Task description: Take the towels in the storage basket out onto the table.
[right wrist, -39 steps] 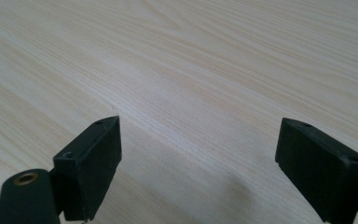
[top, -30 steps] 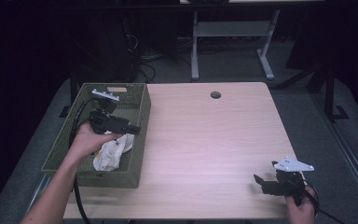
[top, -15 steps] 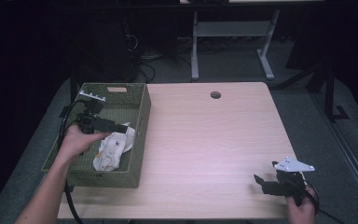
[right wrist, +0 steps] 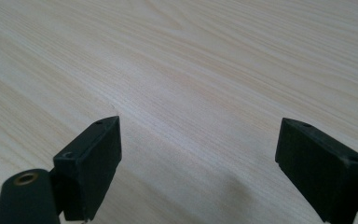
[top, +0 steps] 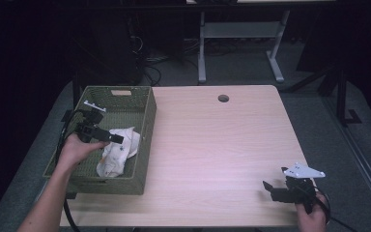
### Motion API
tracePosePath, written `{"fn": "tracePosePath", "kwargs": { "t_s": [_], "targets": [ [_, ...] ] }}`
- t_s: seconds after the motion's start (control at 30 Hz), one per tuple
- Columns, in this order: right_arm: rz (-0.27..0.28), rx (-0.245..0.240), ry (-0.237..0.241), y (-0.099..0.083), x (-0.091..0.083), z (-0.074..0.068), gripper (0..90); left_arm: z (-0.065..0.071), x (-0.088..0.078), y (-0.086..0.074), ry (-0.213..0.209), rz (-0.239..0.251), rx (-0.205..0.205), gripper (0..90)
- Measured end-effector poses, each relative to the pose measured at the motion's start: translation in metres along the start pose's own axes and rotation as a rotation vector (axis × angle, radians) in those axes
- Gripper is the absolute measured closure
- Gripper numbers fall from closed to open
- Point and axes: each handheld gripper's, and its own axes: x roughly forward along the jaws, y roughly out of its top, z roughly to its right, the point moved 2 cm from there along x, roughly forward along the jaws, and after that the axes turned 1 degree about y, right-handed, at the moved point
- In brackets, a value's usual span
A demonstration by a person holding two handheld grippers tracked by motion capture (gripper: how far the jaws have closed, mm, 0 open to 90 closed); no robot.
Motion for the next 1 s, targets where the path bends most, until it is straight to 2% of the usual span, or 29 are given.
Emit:
{"fn": "tracePosePath", "kwargs": {
  "t_s": [0.1,0.23,0.3,0.4,0.53,0.73,0.83,0.87,1.0],
  "targets": [
    [0.0,0.001,0.003,0.0,0.0,0.0,14.0,-0.003,0.009,-0.003,0.028,-0.045,0.016,25.2],
    [0.002,0.0,0.0,0.0,-0.001,0.001,14.0,-0.008,0.02,-0.006,0.049,-0.08,-0.005,27.2],
    [0.002,0.003,-0.001,0.0,-0.001,0.002,14.0,-0.01,0.022,-0.006,0.08,-0.104,-0.019,29.5],
    [0.004,0.005,-0.002,0.0,-0.001,0.002,14.0,-0.01,0.025,-0.007,0.08,-0.11,-0.029,31.6],
    [0.006,0.004,-0.003,0.0,-0.002,0.002,14.0,-0.012,0.031,-0.01,0.092,-0.145,-0.024,33.7],
    [0.005,0.001,-0.01,0.0,-0.002,0.001,14.0,-0.015,0.041,-0.014,0.082,-0.199,-0.028,38.6],
    [0.004,-0.001,-0.013,0.001,-0.002,0.001,14.0,-0.016,0.044,-0.015,0.085,-0.205,-0.017,40.0],
    [0.002,0.001,-0.013,0.0,-0.002,0.001,14.0,-0.016,0.044,-0.015,0.078,-0.205,-0.015,43.8],
    [0.003,0.003,-0.014,0.001,-0.002,0.001,14.0,-0.016,0.047,-0.017,0.08,-0.221,-0.018,45.0]
  ]
}}
